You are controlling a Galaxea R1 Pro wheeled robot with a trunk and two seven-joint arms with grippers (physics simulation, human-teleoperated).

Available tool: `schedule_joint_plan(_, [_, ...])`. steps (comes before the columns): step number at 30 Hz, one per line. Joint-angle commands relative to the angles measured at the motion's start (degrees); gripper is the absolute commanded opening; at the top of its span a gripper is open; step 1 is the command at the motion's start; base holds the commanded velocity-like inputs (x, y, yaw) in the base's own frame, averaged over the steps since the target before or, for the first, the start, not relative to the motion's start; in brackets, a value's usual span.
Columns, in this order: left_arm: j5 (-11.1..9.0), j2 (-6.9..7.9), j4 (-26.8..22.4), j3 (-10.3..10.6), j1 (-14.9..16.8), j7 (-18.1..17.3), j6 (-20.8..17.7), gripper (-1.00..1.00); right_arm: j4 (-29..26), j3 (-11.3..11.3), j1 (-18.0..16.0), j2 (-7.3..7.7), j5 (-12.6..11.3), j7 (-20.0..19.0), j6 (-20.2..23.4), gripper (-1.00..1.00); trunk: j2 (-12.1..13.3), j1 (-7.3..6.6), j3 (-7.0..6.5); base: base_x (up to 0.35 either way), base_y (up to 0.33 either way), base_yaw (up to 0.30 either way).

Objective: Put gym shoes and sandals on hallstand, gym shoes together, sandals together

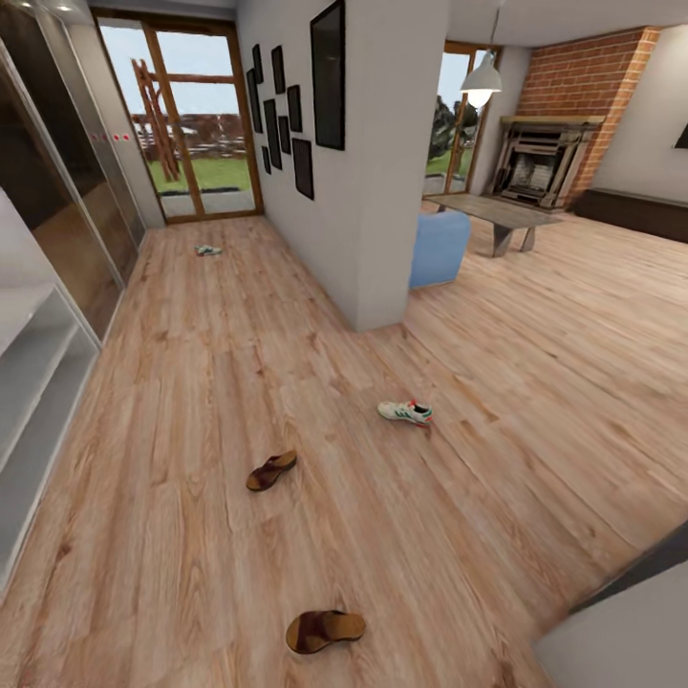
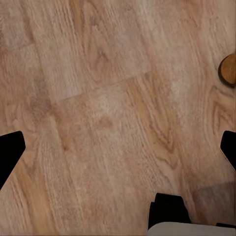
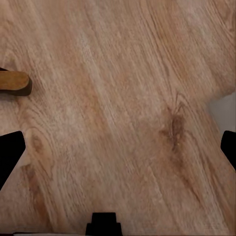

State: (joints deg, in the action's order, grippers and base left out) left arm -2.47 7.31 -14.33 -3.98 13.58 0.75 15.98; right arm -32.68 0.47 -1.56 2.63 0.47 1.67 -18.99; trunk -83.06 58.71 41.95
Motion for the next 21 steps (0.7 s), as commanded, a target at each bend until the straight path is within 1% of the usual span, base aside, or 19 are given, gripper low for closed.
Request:
schedule_joint_plan(1, [-0.3, -0.01, 0.0, -0.1, 0.0, 0.0, 0.2, 1.00, 0.0, 0.1, 0.0, 0.00, 0.1, 0.2, -0.2, 1.00, 0.0, 0.02, 0.05, 0.236, -0.196, 0.273])
schedule_joint_plan(9, [-0.3, -0.01, 0.0, -0.1, 0.0, 0.0, 0.2, 1.00, -0.1, 0.1, 0.0, -0.07, 0.1, 0.2, -0.2, 1.00, 0.0, 0.02, 0.07, 0.237, -0.197, 0.261])
schedule_joint_plan(16, [-0.3, -0.04, 0.0, -0.1, 0.0, 0.0, 0.2, 1.00, -0.1, 0.3, 0.0, -0.01, 0.2, 0.0, -0.3, 1.00, 0.0, 0.02, 0.08, 0.220, -0.180, 0.059])
schedule_joint_plan(21, [-0.3, -0.07, 0.0, -0.1, 0.0, 0.0, 0.2, 1.00, -0.2, 0.4, 0.0, 0.01, 0.6, -0.1, -0.4, 1.00, 0.0, 0.02, 0.08, 0.065, -0.049, 0.006])
